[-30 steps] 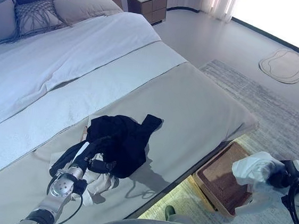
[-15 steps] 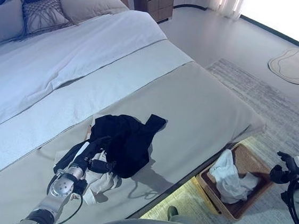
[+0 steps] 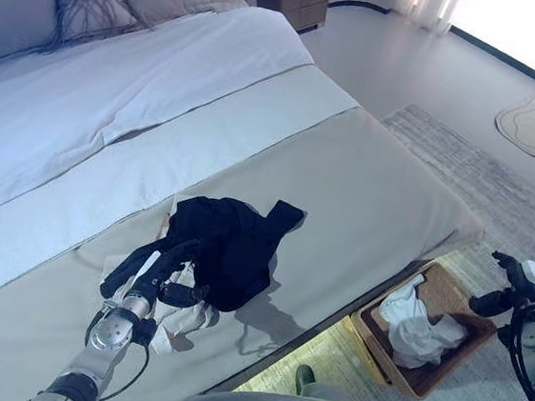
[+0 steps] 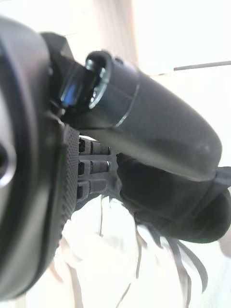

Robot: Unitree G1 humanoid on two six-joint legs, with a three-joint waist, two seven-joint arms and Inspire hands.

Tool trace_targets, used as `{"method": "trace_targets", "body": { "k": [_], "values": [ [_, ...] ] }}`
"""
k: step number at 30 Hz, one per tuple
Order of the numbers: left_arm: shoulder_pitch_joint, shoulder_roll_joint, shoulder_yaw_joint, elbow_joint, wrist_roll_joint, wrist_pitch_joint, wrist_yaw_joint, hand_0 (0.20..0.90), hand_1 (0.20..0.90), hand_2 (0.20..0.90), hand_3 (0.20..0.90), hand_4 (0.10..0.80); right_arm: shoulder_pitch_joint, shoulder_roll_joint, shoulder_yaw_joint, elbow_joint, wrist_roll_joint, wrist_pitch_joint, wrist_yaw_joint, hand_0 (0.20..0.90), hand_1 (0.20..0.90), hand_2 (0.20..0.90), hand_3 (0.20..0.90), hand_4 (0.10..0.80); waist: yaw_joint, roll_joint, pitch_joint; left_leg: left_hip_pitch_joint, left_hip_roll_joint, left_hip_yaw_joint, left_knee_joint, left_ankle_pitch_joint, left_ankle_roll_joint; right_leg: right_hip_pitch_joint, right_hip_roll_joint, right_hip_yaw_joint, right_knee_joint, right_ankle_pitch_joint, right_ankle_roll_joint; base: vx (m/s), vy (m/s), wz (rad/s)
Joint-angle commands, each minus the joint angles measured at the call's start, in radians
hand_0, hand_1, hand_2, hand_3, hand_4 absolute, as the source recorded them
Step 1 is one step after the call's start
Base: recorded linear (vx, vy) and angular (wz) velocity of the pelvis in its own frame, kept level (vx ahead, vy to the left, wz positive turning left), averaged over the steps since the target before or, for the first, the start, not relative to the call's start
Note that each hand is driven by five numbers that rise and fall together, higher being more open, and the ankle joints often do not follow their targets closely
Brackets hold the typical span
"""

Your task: Pick up the clothes from the bed and place them into the basket

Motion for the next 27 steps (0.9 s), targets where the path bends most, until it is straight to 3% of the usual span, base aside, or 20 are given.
{"method": "trace_targets", "body": {
  "k": [1, 9, 17, 23, 27],
  "values": [
    [-0.041, 0.020, 0.064, -0.081, -0.035, -0.051, 0.024, 0.900, 0.900, 0.900, 0.900, 0.800, -0.212, -0.075, 0.056, -0.081, -0.029, -0.022, -0.118, 0.900, 0.900, 0.900, 0.900, 0.800, 0.075, -0.037, -0.053, 0.015, 0.003, -0.015, 0.070, -0.092, -0.019, -0.096, 0.008, -0.023, 0.081, 0.039, 0.016, -0.016, 0.031, 0.09],
    [-0.002, -0.007, 0.095, -0.067, -0.101, -0.077, -0.032, 0.900, 0.900, 0.900, 0.900, 0.800, -0.379, -0.035, 0.192, -0.191, -0.115, -0.061, -0.129, 0.900, 0.900, 0.900, 0.900, 0.800, 0.159, -0.043, -0.034, -0.004, -0.007, -0.088, 0.061, -0.078, -0.017, -0.075, -0.002, -0.090, 0.110, 0.000, -0.001, 0.014, 0.066, 0.20],
    [0.035, -0.003, 0.129, -0.093, -0.038, -0.104, 0.058, 0.900, 0.900, 0.900, 0.900, 0.800, -0.478, 0.003, 0.310, -0.184, -0.176, -0.036, -0.084, 0.900, 0.900, 0.900, 0.900, 0.800, 0.252, -0.056, -0.007, -0.040, -0.020, -0.166, 0.083, -0.067, -0.022, -0.051, -0.014, -0.171, 0.131, -0.035, -0.024, 0.035, 0.055, 0.36],
    [-0.003, 0.034, 0.117, -0.153, -0.040, -0.124, 0.072, 0.900, 0.900, 0.900, 0.900, 0.800, -0.647, -0.015, 0.421, -0.111, -0.170, -0.003, -0.068, 0.900, 0.900, 0.900, 0.900, 0.800, 0.325, -0.038, 0.088, -0.156, -0.038, -0.227, 0.185, -0.063, -0.023, -0.117, -0.037, -0.244, 0.228, -0.069, -0.053, -0.145, 0.069, 0.44],
    [-0.045, 0.099, 0.079, -0.208, 0.181, -0.150, 0.290, 0.900, 0.900, 0.900, 0.900, 0.800, -0.782, -0.033, 0.508, -0.040, -0.180, 0.024, -0.063, 0.900, 0.900, 0.900, 0.900, 0.800, 0.380, -0.011, 0.195, -0.257, -0.055, -0.274, 0.315, -0.087, -0.018, -0.201, -0.077, -0.297, 0.396, -0.125, -0.083, -0.142, 0.058, 0.43]
  ]
}}
